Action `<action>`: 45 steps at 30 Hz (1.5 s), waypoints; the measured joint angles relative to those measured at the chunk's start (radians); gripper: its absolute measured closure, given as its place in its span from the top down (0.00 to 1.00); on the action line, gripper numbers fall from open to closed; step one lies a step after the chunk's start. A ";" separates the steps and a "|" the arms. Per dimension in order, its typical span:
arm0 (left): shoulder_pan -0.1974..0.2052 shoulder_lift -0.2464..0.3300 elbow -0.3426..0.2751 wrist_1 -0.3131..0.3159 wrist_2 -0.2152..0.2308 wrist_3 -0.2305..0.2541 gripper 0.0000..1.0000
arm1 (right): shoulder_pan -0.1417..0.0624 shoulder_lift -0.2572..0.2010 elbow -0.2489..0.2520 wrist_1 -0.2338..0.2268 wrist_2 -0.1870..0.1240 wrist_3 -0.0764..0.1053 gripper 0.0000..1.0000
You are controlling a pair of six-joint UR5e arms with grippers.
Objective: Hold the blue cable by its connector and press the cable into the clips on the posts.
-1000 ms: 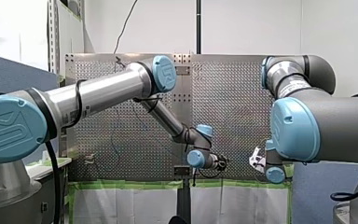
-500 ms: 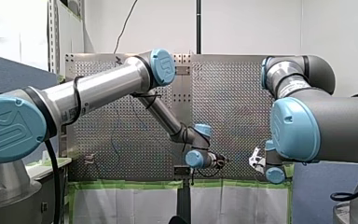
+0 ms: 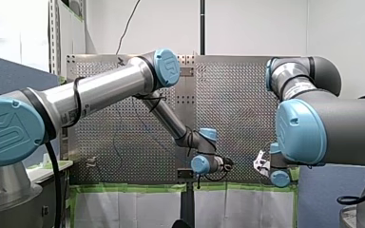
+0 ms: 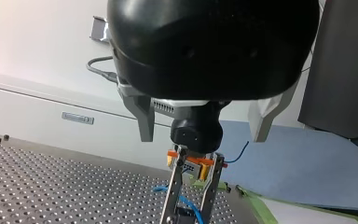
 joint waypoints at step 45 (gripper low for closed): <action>-0.002 0.000 0.000 -0.010 -0.024 -0.017 1.00 | 0.001 0.005 0.000 -0.002 0.001 0.002 0.00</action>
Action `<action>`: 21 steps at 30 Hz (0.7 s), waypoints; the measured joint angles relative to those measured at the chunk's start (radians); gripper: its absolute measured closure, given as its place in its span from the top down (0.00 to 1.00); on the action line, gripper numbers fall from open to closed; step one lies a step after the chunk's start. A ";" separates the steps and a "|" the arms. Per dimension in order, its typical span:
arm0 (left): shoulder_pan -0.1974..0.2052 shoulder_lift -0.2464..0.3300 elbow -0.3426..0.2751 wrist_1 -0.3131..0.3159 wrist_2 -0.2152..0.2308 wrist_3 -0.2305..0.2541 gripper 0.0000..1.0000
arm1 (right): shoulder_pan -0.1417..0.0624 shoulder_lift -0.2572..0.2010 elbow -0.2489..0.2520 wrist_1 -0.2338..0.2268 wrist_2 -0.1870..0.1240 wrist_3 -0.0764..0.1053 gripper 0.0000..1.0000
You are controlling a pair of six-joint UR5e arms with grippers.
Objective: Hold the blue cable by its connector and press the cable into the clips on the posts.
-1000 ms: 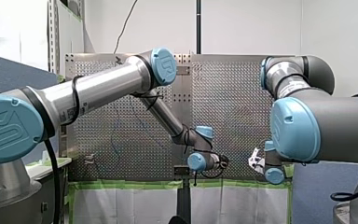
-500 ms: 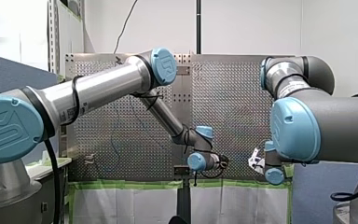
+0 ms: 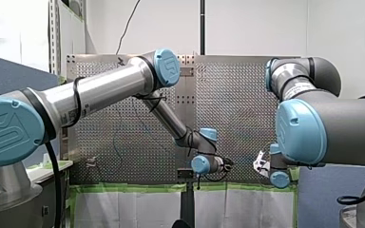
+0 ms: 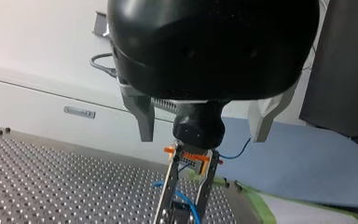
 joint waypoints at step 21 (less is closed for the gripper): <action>-0.003 0.000 0.000 -0.023 -0.064 0.016 1.00 | 0.000 0.004 0.000 -0.003 0.000 0.001 0.00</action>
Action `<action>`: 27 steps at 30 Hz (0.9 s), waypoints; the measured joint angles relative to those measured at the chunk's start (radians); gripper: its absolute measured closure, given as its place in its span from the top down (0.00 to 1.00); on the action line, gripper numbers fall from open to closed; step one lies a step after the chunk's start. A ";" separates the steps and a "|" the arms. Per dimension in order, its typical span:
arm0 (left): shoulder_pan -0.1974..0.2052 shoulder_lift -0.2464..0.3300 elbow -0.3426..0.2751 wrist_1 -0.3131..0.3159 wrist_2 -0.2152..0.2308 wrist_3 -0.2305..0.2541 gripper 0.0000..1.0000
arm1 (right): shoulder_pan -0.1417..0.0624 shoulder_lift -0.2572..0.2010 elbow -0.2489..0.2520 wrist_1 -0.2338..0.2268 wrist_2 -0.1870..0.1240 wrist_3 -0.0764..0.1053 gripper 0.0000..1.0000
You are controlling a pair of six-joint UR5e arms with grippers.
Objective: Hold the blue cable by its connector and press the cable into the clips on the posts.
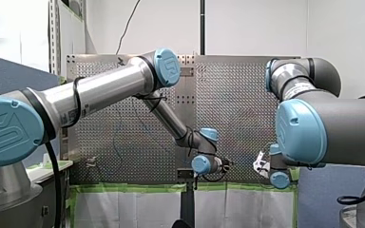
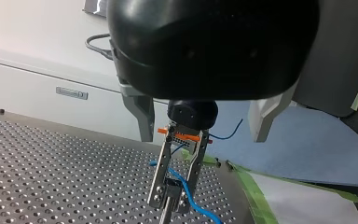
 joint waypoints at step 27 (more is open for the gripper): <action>-0.016 0.153 -0.146 0.040 -0.082 0.073 1.00 | -0.001 0.005 0.000 -0.003 0.000 0.011 0.00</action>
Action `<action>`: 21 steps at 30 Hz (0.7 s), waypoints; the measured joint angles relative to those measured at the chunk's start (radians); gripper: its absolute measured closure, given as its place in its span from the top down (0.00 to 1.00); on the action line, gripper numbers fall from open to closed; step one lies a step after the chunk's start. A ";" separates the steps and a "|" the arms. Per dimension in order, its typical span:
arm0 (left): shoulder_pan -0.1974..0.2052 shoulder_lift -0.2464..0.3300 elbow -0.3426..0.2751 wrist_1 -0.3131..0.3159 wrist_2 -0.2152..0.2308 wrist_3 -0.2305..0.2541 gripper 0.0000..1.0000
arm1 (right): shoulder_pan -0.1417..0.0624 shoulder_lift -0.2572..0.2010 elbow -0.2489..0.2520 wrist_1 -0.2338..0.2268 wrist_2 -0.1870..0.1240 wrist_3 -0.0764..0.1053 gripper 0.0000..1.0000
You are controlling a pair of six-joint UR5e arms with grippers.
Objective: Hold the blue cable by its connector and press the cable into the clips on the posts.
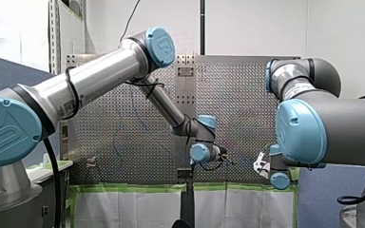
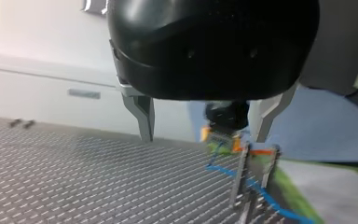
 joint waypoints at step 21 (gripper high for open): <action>-0.008 0.172 -0.172 -0.052 -0.096 -0.045 1.00 | 0.003 0.010 0.000 -0.010 0.000 0.015 0.00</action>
